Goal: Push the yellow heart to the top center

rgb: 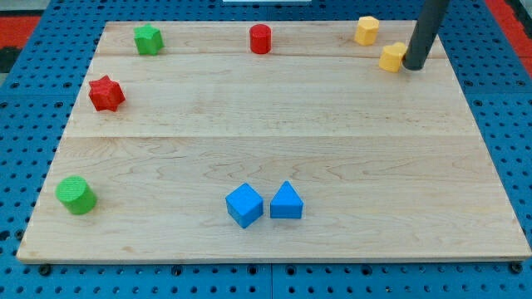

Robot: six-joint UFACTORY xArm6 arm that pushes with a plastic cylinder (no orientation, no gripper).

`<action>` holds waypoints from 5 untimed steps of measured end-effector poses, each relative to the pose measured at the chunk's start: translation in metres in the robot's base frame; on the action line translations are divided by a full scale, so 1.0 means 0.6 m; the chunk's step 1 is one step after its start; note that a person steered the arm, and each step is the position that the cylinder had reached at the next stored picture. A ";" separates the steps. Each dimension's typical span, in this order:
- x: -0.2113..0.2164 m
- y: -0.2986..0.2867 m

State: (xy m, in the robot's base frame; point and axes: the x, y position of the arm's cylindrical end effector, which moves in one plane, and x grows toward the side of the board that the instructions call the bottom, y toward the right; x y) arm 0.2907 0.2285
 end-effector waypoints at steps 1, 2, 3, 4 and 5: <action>-0.049 -0.032; -0.062 -0.060; -0.036 -0.081; -0.025 -0.136; -0.025 -0.199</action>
